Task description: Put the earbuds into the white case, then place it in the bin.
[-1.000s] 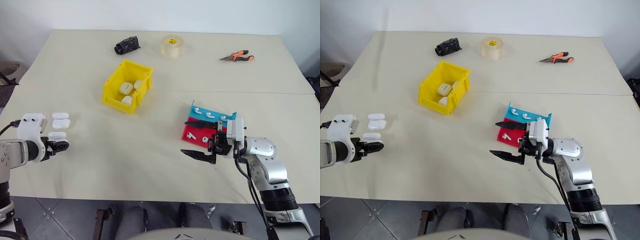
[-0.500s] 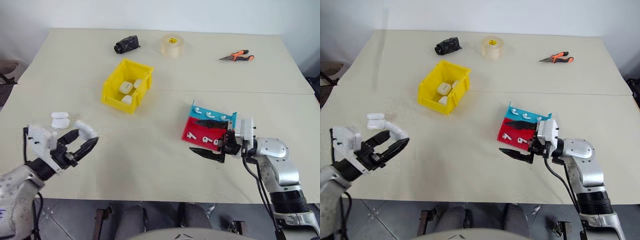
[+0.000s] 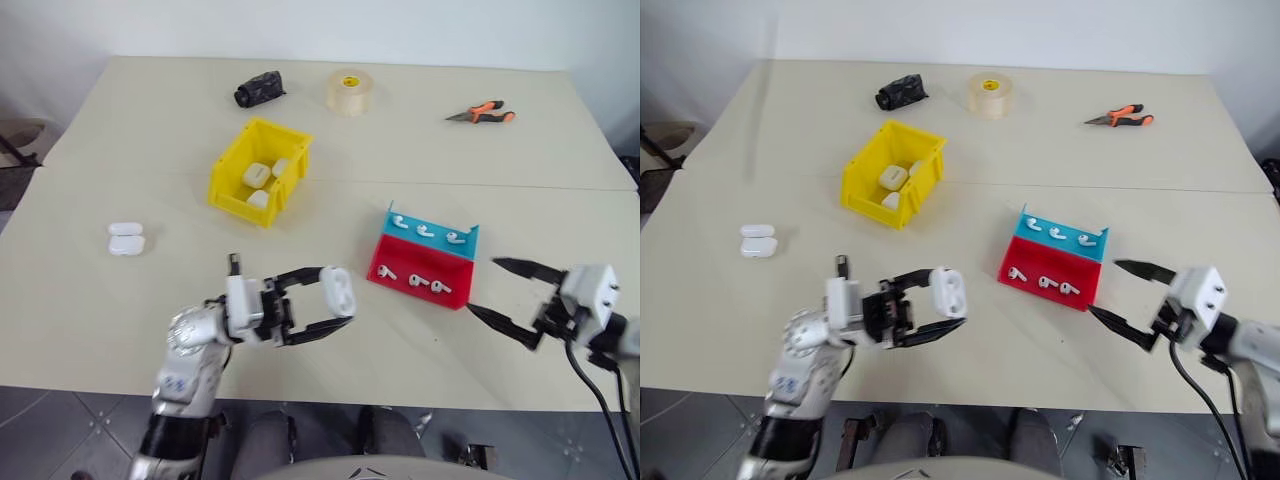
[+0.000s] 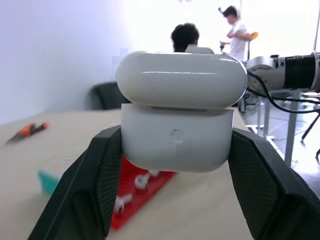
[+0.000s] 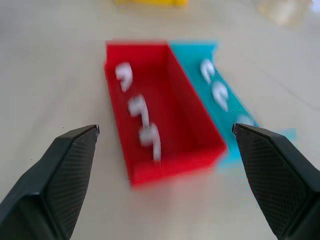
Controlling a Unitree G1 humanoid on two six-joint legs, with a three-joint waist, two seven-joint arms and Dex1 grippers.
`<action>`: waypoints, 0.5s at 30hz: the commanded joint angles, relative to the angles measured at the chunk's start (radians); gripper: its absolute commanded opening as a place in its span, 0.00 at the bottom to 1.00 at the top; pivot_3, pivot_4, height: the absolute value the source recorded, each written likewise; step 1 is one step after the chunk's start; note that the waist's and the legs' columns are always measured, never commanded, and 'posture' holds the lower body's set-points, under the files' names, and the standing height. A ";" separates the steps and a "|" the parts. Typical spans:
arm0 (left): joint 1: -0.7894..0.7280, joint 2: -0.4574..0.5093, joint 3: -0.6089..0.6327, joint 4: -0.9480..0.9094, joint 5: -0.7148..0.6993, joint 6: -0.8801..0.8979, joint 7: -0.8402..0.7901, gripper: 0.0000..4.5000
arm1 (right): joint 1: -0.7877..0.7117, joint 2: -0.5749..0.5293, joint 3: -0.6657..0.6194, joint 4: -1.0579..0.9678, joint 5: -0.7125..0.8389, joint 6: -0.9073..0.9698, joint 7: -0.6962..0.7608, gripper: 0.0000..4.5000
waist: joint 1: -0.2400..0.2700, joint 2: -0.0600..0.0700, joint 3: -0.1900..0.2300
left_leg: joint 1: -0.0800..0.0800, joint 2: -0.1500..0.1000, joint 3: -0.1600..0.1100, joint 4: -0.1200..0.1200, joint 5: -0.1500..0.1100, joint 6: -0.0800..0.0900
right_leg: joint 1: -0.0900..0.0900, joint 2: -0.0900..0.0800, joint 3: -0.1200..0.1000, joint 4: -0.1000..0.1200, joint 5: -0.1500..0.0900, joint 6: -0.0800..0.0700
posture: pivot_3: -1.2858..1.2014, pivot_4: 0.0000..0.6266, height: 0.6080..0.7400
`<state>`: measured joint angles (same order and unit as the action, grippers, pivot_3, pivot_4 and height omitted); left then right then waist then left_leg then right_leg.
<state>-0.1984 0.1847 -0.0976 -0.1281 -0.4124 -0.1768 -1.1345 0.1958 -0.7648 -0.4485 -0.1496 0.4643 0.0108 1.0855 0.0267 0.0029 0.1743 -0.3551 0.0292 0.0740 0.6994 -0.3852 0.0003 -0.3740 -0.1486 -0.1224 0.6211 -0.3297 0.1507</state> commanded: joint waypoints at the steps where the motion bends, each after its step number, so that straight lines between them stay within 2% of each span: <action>1: -0.049 -0.034 -0.043 0.091 0.000 -0.098 -0.043 0.62 | 0.086 -0.037 -0.090 -0.069 -0.034 0.046 -0.051 1.00 | -0.002 0.000 0.000 | 0.000 0.000 0.000 0.000 0.000 0.000 | 0.000 0.000 0.000 0.000 0.000 0.000 | 0.52 0.24 1.00; 5: -0.073 -0.045 -0.062 0.144 -0.017 -0.122 -0.062 0.62 | 0.111 -0.081 -0.081 -0.180 -0.034 0.182 -0.106 1.00 | -0.006 0.000 0.000 | 0.001 0.001 0.001 0.000 0.000 0.000 | 0.000 0.000 0.001 0.000 0.000 0.000 | 0.52 0.24 1.00; 10: -0.064 -0.037 -0.073 0.151 -0.014 -0.118 -0.058 0.62 | -0.010 -0.190 0.017 -0.315 0.006 0.404 -0.136 1.00 | -0.003 0.001 0.000 | 0.001 0.001 0.000 0.001 0.000 0.000 | 0.000 0.001 0.001 0.000 0.000 0.000 | 0.52 0.24 1.00; 15: -0.053 -0.032 -0.074 0.136 -0.012 -0.119 -0.029 0.62 | -0.236 -0.327 0.250 -0.359 0.016 0.626 -0.106 1.00 | 0.001 0.000 0.000 | -0.001 0.001 -0.007 0.002 0.000 0.000 | 0.000 0.000 -0.001 -0.001 0.000 0.000 | 0.52 0.24 1.00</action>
<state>-0.2564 0.1565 -0.1684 0.0418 -0.4136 -0.2836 -1.1764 -0.0130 -1.0690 -0.2382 -0.4830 0.4719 0.5810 0.9699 0.0278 0.0032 0.1742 -0.3567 0.0294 0.0661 0.7013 -0.3852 0.0005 -0.3733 -0.1484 -0.1246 0.6201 -0.3297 0.1508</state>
